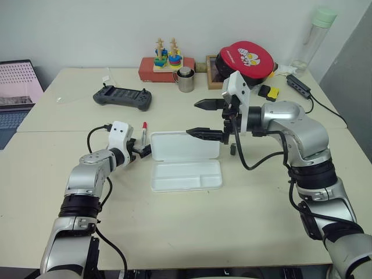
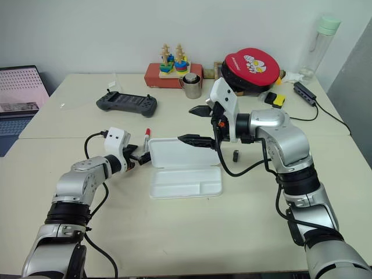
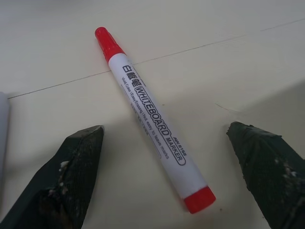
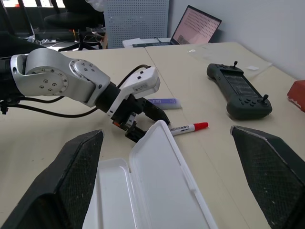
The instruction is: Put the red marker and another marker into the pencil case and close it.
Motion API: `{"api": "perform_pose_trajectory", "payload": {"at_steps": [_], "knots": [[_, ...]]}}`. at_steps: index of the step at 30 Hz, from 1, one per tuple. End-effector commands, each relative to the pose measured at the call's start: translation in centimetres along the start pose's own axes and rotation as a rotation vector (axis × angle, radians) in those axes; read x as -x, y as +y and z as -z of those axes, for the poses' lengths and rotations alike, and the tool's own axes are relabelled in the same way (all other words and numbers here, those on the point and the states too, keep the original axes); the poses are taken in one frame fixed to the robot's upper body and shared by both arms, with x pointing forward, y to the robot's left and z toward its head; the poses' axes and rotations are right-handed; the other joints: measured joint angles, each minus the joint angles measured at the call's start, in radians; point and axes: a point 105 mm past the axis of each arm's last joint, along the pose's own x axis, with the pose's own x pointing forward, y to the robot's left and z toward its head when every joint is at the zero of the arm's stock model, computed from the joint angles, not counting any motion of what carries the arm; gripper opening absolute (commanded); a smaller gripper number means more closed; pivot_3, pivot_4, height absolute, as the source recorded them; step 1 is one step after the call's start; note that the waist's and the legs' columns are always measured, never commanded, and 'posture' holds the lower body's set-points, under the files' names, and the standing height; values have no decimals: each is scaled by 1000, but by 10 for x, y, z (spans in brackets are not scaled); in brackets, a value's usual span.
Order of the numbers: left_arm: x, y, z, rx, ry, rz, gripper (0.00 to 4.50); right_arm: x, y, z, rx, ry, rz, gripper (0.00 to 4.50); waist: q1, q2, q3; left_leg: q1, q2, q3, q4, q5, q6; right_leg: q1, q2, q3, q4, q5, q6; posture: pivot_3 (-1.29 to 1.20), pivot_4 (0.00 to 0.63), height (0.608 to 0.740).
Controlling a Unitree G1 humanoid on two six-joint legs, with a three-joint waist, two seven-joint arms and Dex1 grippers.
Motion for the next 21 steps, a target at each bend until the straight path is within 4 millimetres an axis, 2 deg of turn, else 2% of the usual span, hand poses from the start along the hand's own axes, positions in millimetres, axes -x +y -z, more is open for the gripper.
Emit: {"api": "perform_pose_trajectory", "payload": {"at_steps": [1,8,18,21], "knots": [[-3,0,4,-2,15,2,3519,5,-2,-19,53,-52,11,4500,0,0,0,0,0,0,0,0,0,0,0,0,0,0,0,0,150,740],[-2,5,5,3,5,-23,2115,7,-4,-21,54,-60,26,4500,0,0,0,0,-1,0,0,0,0,0,-1,0,2,0,0,0,150,740],[-4,12,3,25,-30,-77,463,8,-4,-24,43,-75,24,4500,1,0,0,0,-1,0,0,0,0,0,-1,0,3,0,0,0,150,740],[-3,23,-2,-7,-59,-147,432,10,-6,-26,41,-88,31,4500,1,0,0,0,-1,-1,1,0,0,0,-1,0,3,0,0,0,150,740]]}}
